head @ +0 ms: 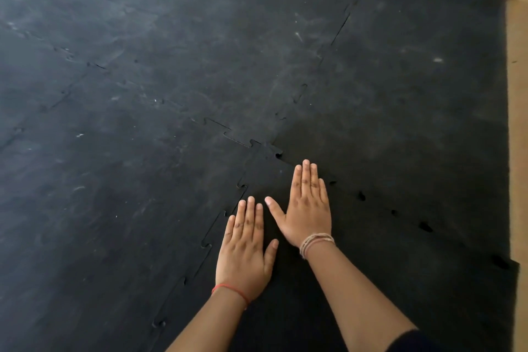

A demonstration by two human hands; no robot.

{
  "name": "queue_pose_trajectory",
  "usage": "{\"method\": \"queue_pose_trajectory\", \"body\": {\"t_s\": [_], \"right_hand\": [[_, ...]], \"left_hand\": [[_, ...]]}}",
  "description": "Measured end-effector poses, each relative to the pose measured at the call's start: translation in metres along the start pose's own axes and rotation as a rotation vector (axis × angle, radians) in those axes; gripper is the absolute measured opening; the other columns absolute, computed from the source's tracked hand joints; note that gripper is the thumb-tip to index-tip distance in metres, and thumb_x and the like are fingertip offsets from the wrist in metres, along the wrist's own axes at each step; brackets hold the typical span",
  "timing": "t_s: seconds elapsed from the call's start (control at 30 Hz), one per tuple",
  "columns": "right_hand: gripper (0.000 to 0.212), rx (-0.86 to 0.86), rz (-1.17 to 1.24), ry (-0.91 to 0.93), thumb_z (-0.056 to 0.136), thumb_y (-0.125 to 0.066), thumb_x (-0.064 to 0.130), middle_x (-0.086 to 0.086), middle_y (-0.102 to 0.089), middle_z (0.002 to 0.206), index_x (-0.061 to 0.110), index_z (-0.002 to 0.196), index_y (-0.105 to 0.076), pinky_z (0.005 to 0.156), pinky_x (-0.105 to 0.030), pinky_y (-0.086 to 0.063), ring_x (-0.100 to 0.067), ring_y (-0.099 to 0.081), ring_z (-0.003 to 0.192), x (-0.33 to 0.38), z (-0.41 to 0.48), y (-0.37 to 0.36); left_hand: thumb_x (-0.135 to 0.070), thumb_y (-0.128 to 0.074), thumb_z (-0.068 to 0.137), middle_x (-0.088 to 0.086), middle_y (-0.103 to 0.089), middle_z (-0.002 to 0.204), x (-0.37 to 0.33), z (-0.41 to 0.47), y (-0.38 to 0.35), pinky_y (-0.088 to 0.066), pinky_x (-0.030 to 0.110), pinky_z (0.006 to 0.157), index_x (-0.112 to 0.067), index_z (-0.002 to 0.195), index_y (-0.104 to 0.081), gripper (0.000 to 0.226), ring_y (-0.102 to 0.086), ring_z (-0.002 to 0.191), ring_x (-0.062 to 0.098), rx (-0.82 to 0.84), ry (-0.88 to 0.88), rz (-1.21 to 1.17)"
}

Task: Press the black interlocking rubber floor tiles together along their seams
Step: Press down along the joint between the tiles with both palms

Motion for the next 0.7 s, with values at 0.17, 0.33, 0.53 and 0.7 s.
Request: {"method": "queue_pose_trajectory", "body": {"t_s": [0.17, 0.33, 0.53, 0.7], "right_hand": [[0.084, -0.083, 0.083, -0.059, 0.084, -0.013, 0.064, -0.011, 0.001, 0.152, 0.005, 0.143, -0.004, 0.113, -0.036, -0.001, -0.021, 0.003, 0.14, 0.0, -0.002, 0.002], [0.07, -0.199, 0.188, -0.353, 0.093, -0.022, 0.051, -0.013, -0.012, 0.153, 0.005, 0.144, -0.012, 0.113, -0.036, -0.006, -0.023, -0.006, 0.141, -0.007, 0.004, 0.009], [0.07, -0.141, 0.148, -0.324, 0.093, -0.024, 0.052, -0.012, -0.019, 0.153, 0.005, 0.144, -0.013, 0.114, -0.036, -0.003, -0.024, -0.006, 0.141, -0.008, 0.006, 0.007], [0.069, -0.278, 0.236, -0.297, 0.092, -0.036, 0.051, -0.016, -0.035, 0.145, 0.004, 0.141, -0.026, 0.113, -0.038, -0.009, -0.028, -0.023, 0.137, -0.013, 0.002, 0.02]], "left_hand": [[-0.057, 0.012, 0.08, 0.003, 0.018, 0.148, 0.004, 0.036, 0.02, 0.02, 0.023, 0.107, -0.015, 0.137, 0.015, 0.072, 0.027, 0.132, 0.012, -0.015, -0.038, -0.096], [-0.047, -0.027, 0.093, 0.008, 0.013, 0.152, 0.003, 0.124, 0.032, 0.011, 0.028, 0.109, -0.008, 0.142, 0.009, 0.072, 0.017, 0.137, 0.018, -0.032, -0.053, -0.13], [-0.013, -0.062, 0.079, 0.01, -0.033, 0.14, -0.003, 0.15, 0.055, -0.02, 0.021, 0.1, -0.005, 0.136, -0.033, 0.064, -0.028, 0.129, 0.023, -0.006, 0.01, -0.445], [0.009, -0.053, 0.068, 0.004, -0.051, 0.11, -0.014, 0.133, 0.087, -0.026, 0.007, 0.082, -0.003, 0.105, -0.06, 0.039, -0.045, 0.108, 0.018, -0.339, 0.049, -0.683]]}}
Point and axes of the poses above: each hand's wrist, its own z-axis towards the middle knuckle, its own y-axis out of the back of the hand, x = y × z, the point moved 2 cm from there along z, towards the middle knuckle
